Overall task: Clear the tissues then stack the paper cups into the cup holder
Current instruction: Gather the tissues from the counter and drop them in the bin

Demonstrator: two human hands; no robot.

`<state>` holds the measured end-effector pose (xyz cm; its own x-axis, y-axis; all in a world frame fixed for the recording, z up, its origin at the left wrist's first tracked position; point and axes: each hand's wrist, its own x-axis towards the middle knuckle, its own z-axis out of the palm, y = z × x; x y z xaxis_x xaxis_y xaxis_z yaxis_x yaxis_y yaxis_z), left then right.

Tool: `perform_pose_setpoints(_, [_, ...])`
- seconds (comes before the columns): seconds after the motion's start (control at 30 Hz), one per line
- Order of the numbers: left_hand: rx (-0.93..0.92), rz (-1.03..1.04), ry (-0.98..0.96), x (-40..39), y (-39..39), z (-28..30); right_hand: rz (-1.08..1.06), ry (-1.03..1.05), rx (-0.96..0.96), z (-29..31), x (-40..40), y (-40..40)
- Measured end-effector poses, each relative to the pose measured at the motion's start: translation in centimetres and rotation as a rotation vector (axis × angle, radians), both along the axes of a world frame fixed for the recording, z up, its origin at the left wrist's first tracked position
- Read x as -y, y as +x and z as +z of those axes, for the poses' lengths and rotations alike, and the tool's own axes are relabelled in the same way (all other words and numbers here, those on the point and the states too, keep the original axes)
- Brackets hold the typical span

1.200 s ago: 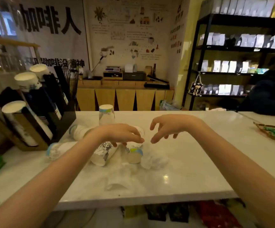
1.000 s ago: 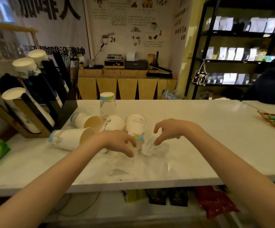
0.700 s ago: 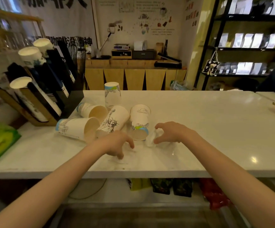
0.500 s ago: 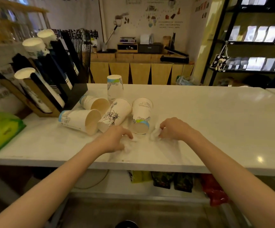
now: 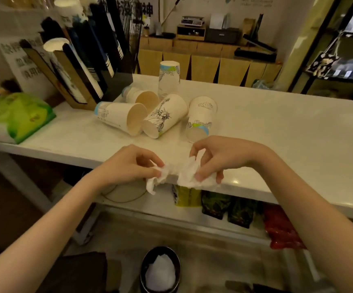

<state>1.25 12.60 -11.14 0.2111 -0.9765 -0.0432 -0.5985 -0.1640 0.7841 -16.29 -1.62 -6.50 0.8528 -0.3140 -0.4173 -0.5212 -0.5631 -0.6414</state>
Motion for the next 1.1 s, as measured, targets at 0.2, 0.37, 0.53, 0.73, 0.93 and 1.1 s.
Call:
perform_pose_setpoints(0.2, [-0.175, -0.101, 0.274, -4.0, 0.7, -6.9, 0.098, 0.191, -0.047, -6.5, -3.4, 1.3])
perform_pose_setpoints(0.37, [-0.101, 0.138, 0.348, -6.5, 1.1, -16.1, 0.036, 0.254, -0.103, -15.6, -6.1, 2.4])
perform_pose_setpoints(0.53, [-0.02, 0.246, 0.424, -8.1, -0.1, -26.4, -0.212, 0.132, -0.09, -28.9, -8.3, 1.5])
perform_pose_setpoints(0.73, [-0.224, 0.384, 0.502, -9.8, -2.7, -40.8, -0.543, 0.177, -0.041, -45.7, -10.5, 0.7])
perform_pose_setpoints(0.93, [-0.412, 0.452, 0.581, -10.0, -2.9, -54.7, -0.602, 0.225, -0.105, -59.2, -11.5, 0.8])
perform_pose_setpoints(1.1, [-0.526, 0.496, 0.588, -7.6, -2.7, -65.8, -0.706, 0.314, -0.128, -69.7, -10.7, 1.7])
